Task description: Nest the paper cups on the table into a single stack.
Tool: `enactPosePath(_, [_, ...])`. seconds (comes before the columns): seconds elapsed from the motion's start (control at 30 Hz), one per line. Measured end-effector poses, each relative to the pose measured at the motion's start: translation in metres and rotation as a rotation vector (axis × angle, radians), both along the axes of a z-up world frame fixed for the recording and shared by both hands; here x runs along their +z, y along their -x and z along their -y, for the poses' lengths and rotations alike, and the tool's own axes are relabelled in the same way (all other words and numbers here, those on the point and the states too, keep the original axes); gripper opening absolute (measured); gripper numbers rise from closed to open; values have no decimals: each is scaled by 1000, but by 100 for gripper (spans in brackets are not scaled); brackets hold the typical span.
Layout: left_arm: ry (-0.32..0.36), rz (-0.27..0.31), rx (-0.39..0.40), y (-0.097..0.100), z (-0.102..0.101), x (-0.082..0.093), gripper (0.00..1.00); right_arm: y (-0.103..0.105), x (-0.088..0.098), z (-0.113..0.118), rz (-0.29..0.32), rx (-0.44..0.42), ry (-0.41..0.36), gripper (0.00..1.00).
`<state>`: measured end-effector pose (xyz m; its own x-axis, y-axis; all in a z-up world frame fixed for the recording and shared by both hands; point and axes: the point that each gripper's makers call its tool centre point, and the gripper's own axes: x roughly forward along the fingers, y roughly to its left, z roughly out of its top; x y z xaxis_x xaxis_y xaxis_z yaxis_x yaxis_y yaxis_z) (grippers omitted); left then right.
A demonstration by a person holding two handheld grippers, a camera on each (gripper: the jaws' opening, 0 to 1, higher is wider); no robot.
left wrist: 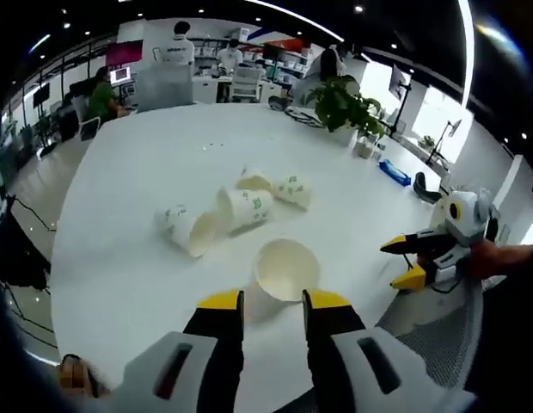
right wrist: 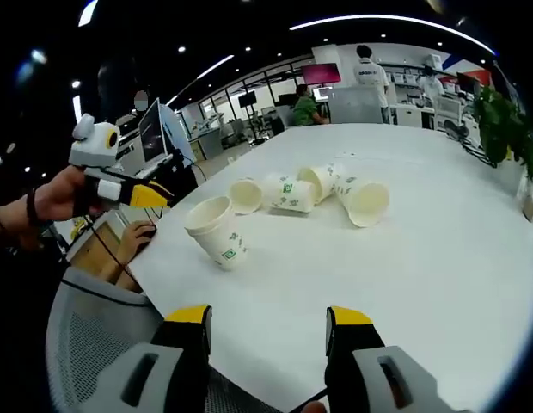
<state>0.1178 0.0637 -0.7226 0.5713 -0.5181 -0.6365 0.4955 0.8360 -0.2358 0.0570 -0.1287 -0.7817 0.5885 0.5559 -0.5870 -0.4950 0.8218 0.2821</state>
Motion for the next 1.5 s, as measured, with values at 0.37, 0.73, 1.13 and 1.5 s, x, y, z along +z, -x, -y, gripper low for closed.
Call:
enactPosePath(0.37, [-1,23,99,18,-24,-25,39,-1,-3,-1,-21,-3,-21,52])
enactPosePath(0.73, [49,45,186,24,-30,-31,43,-13,-7,9,-12,-29,22,50])
enactPosePath(1.13, [65,59,220,29,-30,-35,44,-62,-11,22,4,-42,59,47])
enactPosePath(1.5, [72,63,234,29,-27,-36,44,-123,-7,25,7,-107,24,42])
